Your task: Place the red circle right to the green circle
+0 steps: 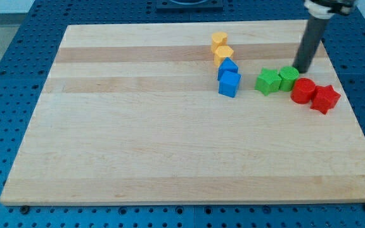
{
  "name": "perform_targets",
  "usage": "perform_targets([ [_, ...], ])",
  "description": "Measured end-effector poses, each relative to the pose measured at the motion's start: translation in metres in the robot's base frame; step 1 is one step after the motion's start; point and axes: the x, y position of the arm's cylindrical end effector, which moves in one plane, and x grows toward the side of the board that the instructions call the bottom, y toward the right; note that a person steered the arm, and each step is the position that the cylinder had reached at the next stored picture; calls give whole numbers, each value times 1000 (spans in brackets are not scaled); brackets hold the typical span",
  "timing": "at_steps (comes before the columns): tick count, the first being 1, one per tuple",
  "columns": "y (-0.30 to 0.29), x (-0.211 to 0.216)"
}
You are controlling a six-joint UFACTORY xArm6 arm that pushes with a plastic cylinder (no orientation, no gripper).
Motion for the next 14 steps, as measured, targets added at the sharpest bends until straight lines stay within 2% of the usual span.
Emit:
perform_targets([
  [1, 40, 20],
  [2, 47, 33],
  [4, 48, 147],
  [5, 46, 174],
  [6, 23, 172],
  [8, -41, 133],
  [9, -25, 100],
  [10, -21, 85],
  [14, -21, 69],
])
